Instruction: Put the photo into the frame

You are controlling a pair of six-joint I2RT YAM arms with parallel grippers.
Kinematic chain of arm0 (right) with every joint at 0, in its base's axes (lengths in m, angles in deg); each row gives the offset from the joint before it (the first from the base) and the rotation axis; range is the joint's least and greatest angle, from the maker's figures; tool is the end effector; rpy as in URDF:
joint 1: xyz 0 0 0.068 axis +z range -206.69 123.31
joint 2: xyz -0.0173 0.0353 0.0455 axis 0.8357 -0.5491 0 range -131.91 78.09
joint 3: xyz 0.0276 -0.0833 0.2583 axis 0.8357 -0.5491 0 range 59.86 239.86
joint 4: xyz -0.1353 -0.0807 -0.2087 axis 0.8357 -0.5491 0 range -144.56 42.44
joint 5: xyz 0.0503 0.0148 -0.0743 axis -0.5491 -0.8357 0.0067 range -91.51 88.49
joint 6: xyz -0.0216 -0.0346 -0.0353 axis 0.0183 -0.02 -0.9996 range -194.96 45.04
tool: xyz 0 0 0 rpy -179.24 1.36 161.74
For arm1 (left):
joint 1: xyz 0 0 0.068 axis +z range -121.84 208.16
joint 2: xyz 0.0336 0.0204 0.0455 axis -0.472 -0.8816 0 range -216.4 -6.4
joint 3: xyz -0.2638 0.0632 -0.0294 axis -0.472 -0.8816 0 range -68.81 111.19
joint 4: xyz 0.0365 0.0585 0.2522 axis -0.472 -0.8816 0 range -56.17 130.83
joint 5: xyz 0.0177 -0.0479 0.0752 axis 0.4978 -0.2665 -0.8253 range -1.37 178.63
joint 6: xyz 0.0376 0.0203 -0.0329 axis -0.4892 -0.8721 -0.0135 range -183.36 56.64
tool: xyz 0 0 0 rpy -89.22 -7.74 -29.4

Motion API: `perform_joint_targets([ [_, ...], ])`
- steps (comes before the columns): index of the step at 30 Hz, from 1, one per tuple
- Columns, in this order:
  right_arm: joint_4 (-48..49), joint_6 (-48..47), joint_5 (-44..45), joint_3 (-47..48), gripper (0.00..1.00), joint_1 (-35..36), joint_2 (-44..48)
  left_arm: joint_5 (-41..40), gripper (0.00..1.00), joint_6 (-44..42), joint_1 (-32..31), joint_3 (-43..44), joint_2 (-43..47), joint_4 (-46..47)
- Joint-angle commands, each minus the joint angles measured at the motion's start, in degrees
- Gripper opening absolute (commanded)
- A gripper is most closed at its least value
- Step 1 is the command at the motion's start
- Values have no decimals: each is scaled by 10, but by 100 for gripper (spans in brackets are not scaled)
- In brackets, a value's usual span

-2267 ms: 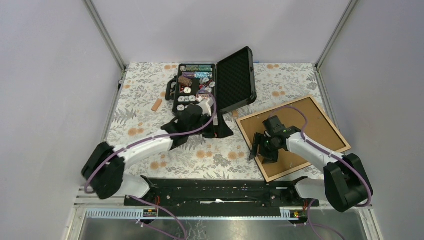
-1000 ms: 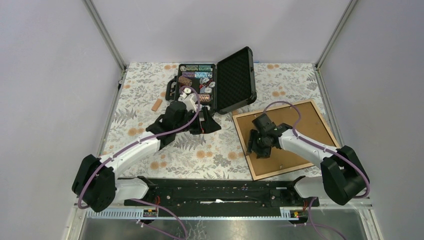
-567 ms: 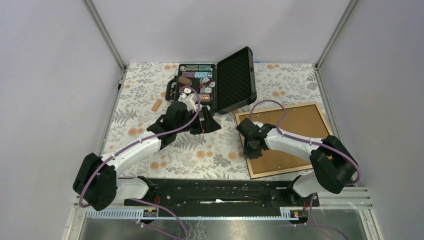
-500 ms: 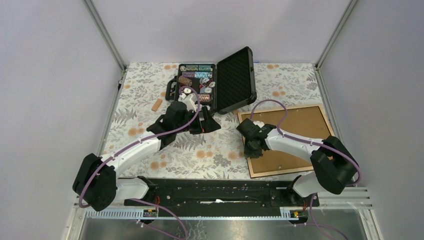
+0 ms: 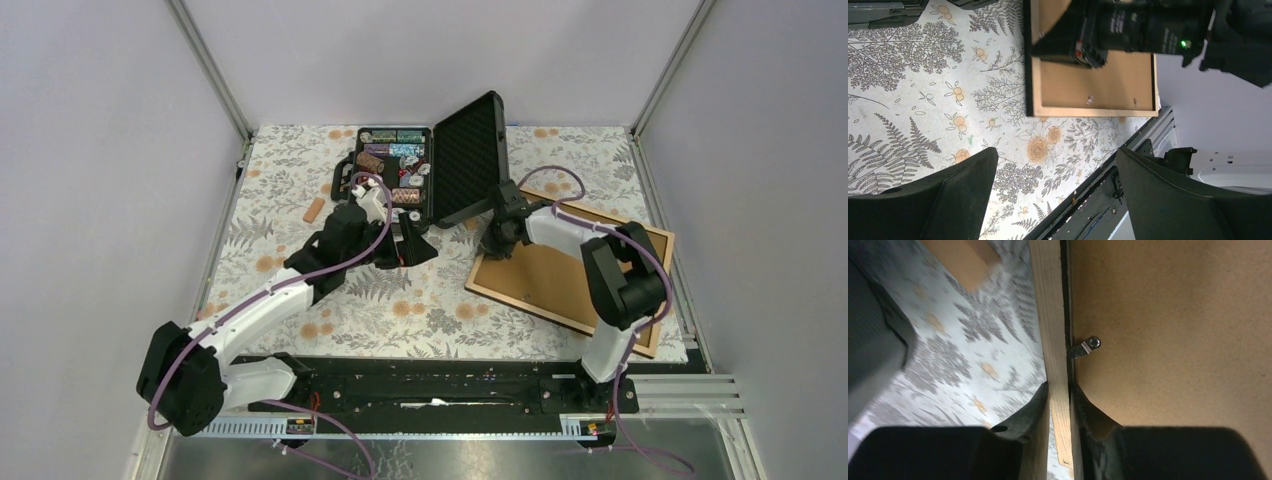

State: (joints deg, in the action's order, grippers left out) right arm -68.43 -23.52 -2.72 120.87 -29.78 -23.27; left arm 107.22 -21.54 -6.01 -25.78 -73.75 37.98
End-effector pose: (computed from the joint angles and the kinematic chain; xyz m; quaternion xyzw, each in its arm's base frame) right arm 0.3121 0.1591 0.1633 0.2032 0.9470 0.1650 0.1862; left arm 0.2105 -0.1567 0.2617 0.0278 0.8460 -0.4253 0.3205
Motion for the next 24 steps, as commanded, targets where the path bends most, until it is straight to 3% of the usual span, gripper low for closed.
perform_joint_targets([
  [1, 46, 17, -35, 52, 29, -6, -31, -13, 93, -6, 2, 4, 27, -8],
  [5, 49, -10, -12, -24, 58, -6, 54, -9, 94, 6, 2, -13, 20, 11],
  [11, 4, -67, 32, -165, 76, -36, 213, 34, 94, 37, -3, -14, -36, 61],
  [16, -21, -106, 26, -223, 80, -102, 293, 35, 94, 72, -44, -12, -93, 104],
  [21, -66, -113, 33, -236, 77, -122, 288, 31, 93, 147, -92, -23, -166, 194],
  [24, -68, -102, -11, -260, 74, -119, 289, 33, 93, 182, -120, -25, -209, 244],
])
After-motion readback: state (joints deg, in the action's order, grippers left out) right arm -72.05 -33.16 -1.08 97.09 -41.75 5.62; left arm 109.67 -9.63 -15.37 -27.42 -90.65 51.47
